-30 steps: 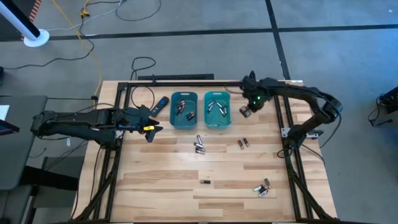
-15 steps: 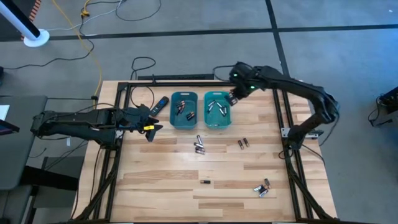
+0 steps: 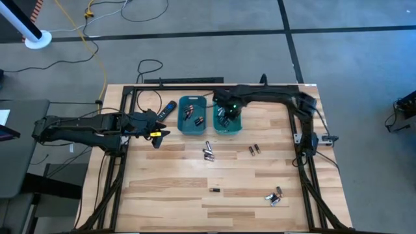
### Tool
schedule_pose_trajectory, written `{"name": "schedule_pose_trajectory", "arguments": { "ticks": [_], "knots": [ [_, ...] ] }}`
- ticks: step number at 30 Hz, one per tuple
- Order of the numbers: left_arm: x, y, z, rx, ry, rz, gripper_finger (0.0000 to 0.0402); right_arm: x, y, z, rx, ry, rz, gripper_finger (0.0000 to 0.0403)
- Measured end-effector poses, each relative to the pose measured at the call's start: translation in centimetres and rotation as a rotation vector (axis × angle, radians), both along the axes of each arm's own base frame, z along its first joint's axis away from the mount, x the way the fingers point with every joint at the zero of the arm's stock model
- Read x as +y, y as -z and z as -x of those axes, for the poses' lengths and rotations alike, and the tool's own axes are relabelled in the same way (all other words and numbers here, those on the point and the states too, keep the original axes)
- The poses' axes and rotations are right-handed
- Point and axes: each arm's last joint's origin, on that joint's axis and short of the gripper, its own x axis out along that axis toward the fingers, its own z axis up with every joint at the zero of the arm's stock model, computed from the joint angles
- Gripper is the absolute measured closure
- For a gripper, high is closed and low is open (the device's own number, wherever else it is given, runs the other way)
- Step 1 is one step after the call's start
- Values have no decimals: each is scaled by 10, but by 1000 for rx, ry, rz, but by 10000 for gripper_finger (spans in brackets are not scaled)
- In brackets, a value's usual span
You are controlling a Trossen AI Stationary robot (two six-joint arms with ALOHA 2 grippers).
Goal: Sort batteries
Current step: Put the silver battery into the green bin
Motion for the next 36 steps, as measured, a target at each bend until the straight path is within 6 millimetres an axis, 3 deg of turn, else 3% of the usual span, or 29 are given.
{"name": "schedule_pose_trajectory", "arguments": {
  "ticks": [6, 23, 28, 36],
  "knots": [
    [0, 0, 0, 0, 0, 0, 216, 3, 22, -11, 15, -17, -8, 340],
    [0, 1, 0, 25, 35, -46, 216, 5, 14, -17, -64, 34, 11, 221],
    [0, 1, 0, 44, 73, -95, 216, 7, -9, -11, -116, 35, 31, 209],
    [0, 0, -2, 82, 185, -249, 216, 15, -76, 12, -275, 46, 129, 224]
  ]
}}
